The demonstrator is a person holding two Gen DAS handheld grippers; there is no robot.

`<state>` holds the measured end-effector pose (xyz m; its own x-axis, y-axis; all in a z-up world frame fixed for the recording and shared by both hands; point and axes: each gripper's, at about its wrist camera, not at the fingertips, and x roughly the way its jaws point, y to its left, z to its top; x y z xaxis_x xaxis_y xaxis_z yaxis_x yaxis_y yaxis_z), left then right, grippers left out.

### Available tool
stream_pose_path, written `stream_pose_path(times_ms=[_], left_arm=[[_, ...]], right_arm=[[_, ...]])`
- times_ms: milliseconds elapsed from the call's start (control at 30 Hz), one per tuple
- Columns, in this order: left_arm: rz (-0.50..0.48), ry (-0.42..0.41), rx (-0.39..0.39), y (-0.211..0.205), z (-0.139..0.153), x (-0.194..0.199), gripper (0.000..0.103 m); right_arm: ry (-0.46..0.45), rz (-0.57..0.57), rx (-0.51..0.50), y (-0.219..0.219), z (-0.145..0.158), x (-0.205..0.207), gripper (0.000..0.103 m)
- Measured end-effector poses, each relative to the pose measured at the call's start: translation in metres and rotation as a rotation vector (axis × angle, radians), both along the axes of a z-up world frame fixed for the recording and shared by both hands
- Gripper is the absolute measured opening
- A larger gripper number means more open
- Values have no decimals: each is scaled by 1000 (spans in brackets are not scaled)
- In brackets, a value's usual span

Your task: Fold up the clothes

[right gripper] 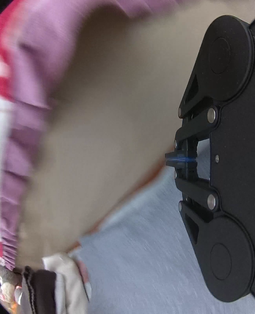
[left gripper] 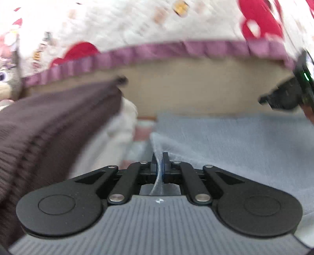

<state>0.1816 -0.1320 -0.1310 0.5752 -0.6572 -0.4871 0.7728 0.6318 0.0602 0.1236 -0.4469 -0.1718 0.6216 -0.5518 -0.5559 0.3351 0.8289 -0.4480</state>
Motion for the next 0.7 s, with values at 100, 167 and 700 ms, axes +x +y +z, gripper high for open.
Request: stream_pose_path(times_ms=[100, 167, 700], left_arm=[[22, -53, 32, -8, -8, 8, 2], [31, 41, 107, -20, -22, 19, 3], [78, -42, 185, -21, 2, -21, 50]], right_arm=[[-48, -48, -1, -9, 15, 7, 0], [-50, -93, 50, -18, 22, 16, 0], [-17, -483, 411, 67, 50, -280, 63]])
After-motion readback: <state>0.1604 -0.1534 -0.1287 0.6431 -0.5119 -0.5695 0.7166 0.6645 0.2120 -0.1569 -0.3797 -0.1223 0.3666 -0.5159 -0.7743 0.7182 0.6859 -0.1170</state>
